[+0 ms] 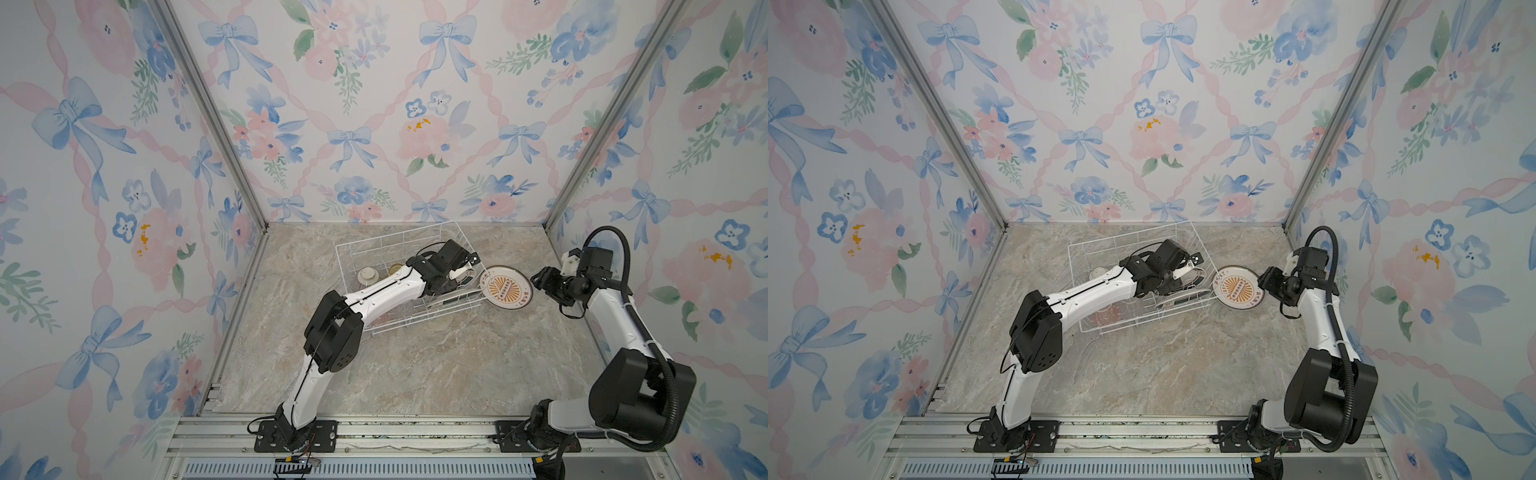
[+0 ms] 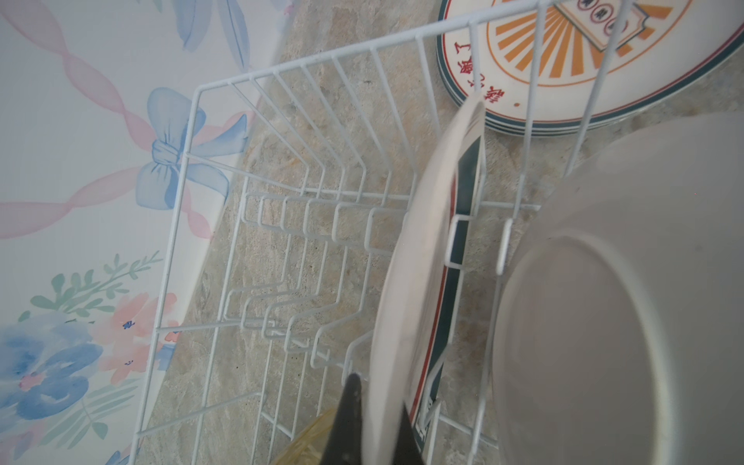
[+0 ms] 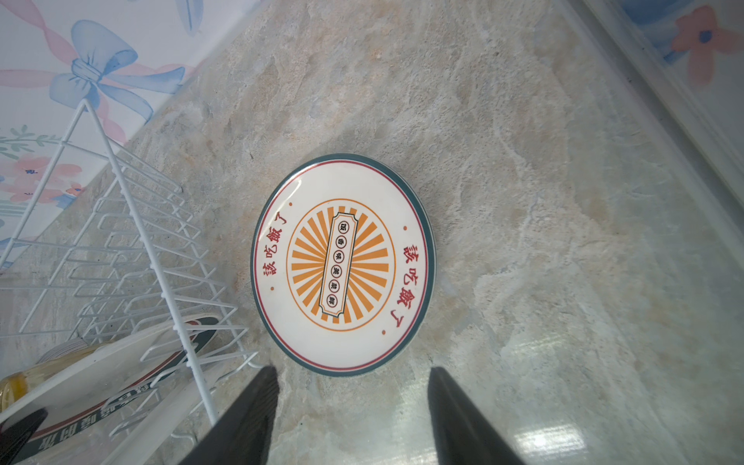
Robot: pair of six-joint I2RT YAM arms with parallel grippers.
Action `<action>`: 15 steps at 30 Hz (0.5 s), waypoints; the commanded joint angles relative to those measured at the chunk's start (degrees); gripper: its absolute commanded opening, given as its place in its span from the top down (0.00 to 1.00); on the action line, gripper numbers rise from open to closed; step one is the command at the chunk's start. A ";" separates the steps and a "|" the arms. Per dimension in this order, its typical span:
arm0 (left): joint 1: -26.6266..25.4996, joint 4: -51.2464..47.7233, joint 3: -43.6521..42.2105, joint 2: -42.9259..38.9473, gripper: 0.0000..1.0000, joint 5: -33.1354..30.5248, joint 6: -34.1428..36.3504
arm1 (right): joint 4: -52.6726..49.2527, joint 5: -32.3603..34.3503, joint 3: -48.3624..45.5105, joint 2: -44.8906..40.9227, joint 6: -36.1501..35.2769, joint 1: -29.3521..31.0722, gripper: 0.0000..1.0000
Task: Unload the mixed dishes from the dish rack
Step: 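Reach the left gripper into the rack and grasp the upright green-rimmed plate, then lift the green-rimmed plate out of the rack with the left gripper while the right approaches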
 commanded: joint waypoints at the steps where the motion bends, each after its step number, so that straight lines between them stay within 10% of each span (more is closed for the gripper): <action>1: 0.19 -0.96 1.40 -4.67 1.00 4.65 -1.16 | 0.40 -0.55 -0.78 -1.25 -0.13 -0.37 0.38; 15: 3.08 0.33 1.66 -12.12 1.00 10.08 -5.21 | 1.13 -2.70 -0.81 -2.35 -0.27 0.15 0.38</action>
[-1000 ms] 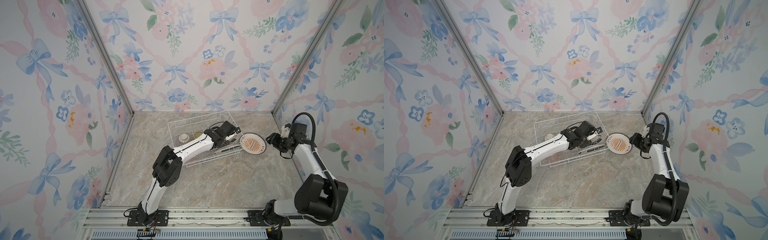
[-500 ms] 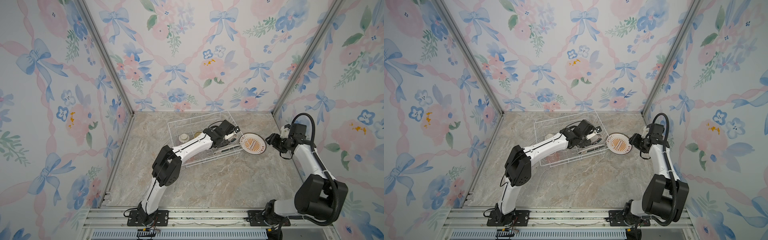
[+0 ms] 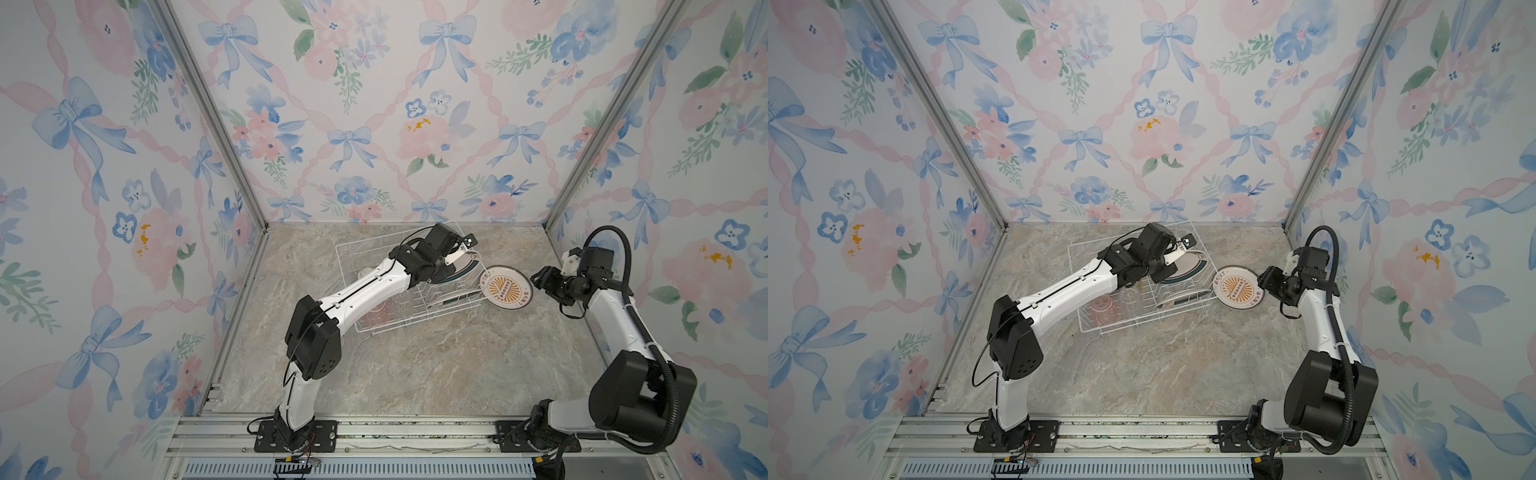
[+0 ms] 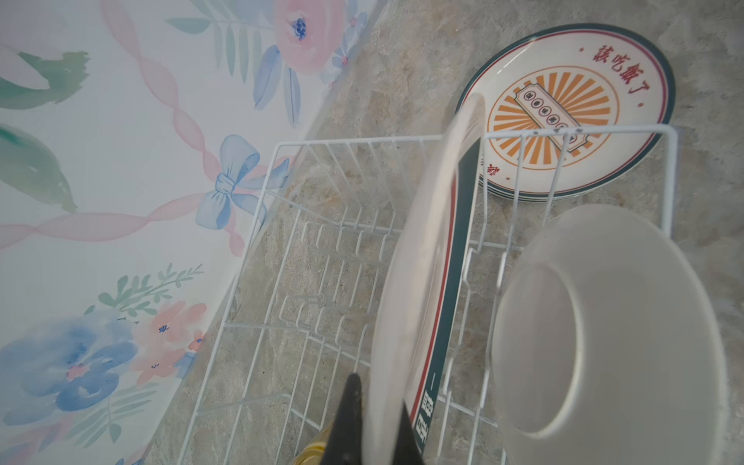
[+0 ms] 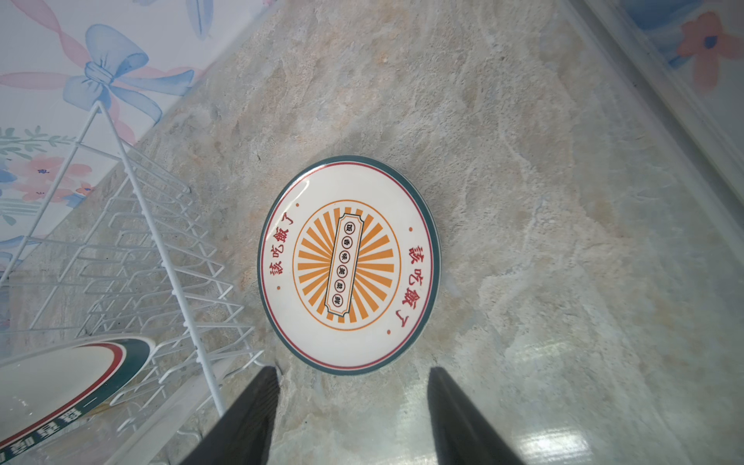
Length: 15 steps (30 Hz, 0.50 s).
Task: Unload the mixed dishes from the dish rack
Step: 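Lift the green-rimmed plate out of the rack with the left gripper while the right approaches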
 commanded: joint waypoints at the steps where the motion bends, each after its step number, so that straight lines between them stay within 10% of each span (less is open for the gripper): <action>1: 1.35 0.94 1.40 -4.14 1.00 5.54 -3.58 | 1.23 -2.20 -0.82 -1.75 -0.35 0.21 0.38; 15: 10.18 6.25 -1.95 -11.05 1.00 26.31 -16.28 | 16.26 -20.05 -5.94 -9.65 0.61 2.34 0.41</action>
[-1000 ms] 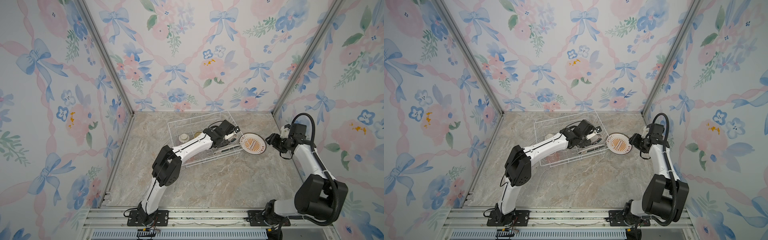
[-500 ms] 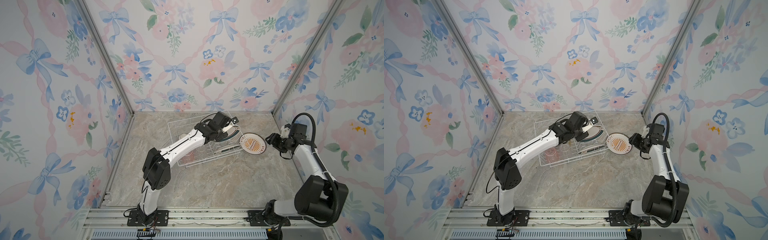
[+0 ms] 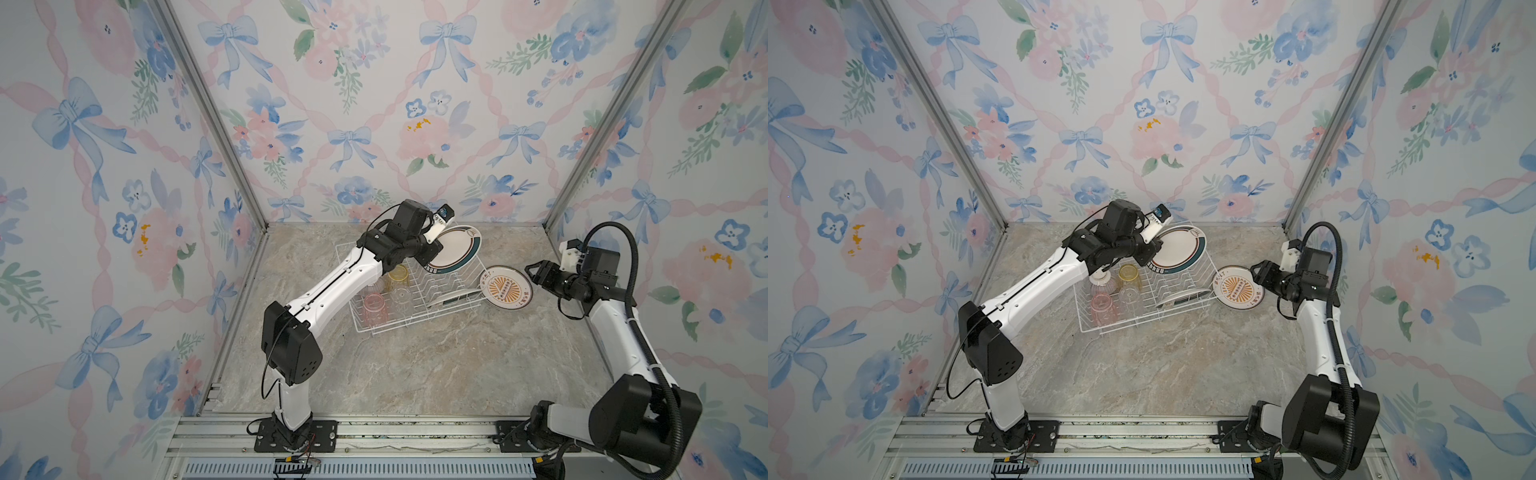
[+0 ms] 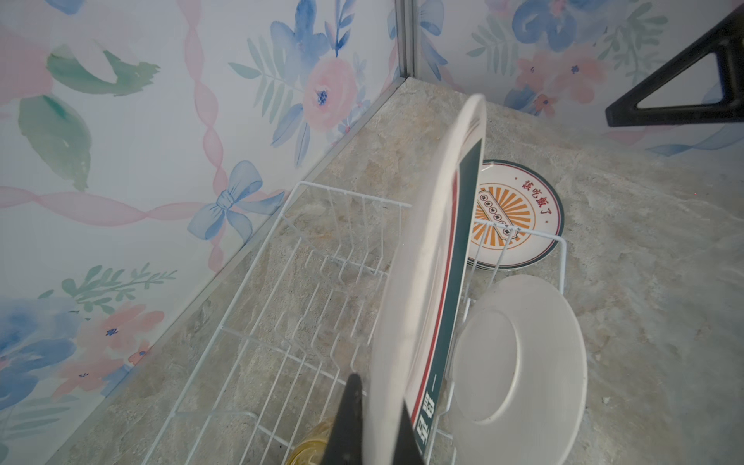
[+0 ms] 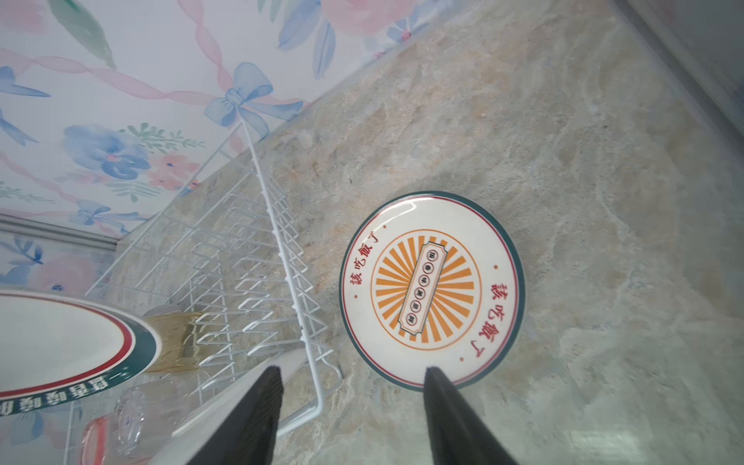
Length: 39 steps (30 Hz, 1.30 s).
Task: Unload the mixed dishes from the dish rack
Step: 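Lift the green-rimmed plate out of the rack with the left gripper while the right approaches, then close the right gripper on the plate edge while the left gripper releases it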
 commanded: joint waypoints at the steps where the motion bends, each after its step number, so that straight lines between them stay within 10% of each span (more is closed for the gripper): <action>1: 2.37 5.73 -1.87 -4.03 1.00 10.39 -6.30 | 10.73 -11.76 -3.16 -2.76 2.23 0.61 0.42; 17: 11.26 22.31 -10.52 -3.55 1.00 39.53 -27.11 | 40.92 -35.71 -7.20 -3.37 17.36 8.93 0.50; 39: 9.89 42.20 -18.97 0.15 1.00 48.31 -41.25 | 34.71 -32.97 -0.98 0.88 13.17 16.57 0.60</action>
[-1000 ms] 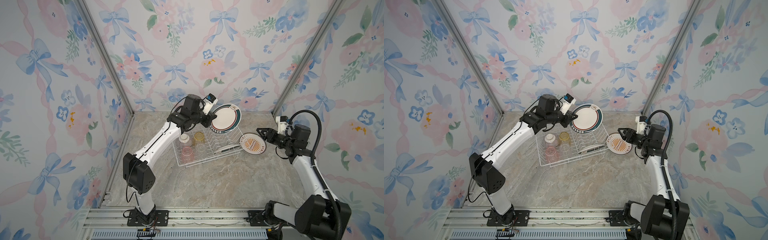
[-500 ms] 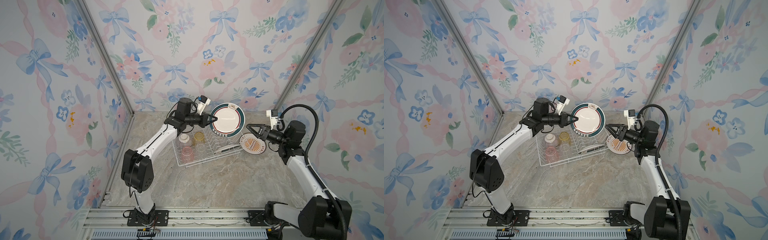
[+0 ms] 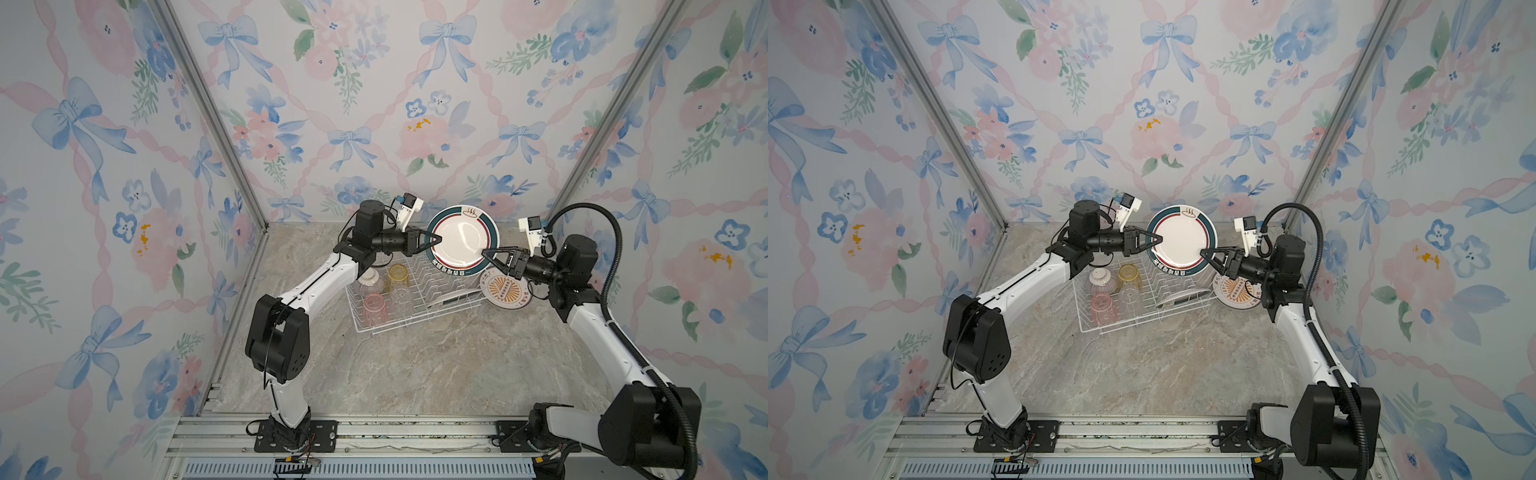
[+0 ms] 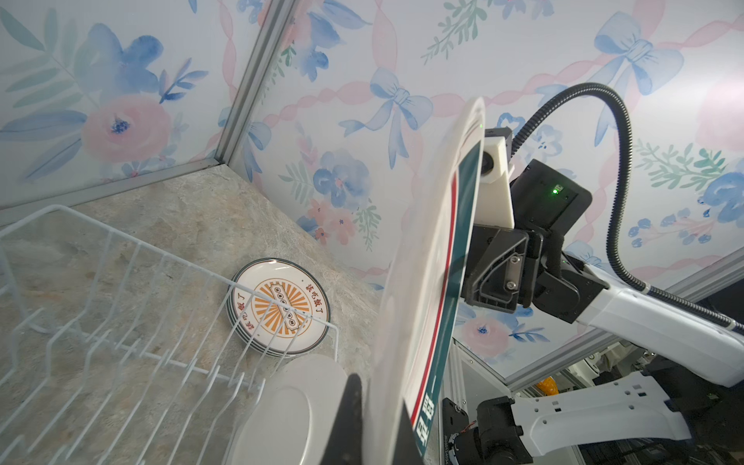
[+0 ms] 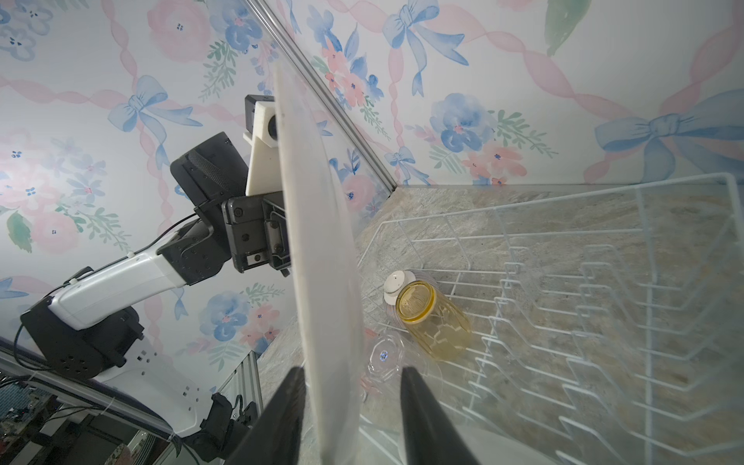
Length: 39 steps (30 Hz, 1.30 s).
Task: Unload the mixed dishes from the dish rack
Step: 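Close the right gripper on the plate edge while the left gripper releases it, then lower the plate with the right gripper onto the stack while the left withdraws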
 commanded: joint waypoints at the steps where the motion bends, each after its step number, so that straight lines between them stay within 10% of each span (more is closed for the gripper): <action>1: -1.12 2.80 0.91 1.94 1.00 1.54 -1.05 | 0.62 0.43 2.36 1.07 -0.30 1.76 0.61; 20: -2.38 -0.61 1.25 2.99 0.88 -1.16 0.52 | -2.99 4.59 3.44 1.58 -0.71 2.71 1.00; 33: -2.56 -1.90 0.27 -0.84 0.63 -3.62 5.61 | 9.64 5.70 -0.02 0.51 12.50 -2.60 1.00; 39: -2.75 -12.12 0.11 -4.63 0.64 -14.49 14.22 | -7.99 14.88 1.74 -1.92 3.76 -9.48 1.00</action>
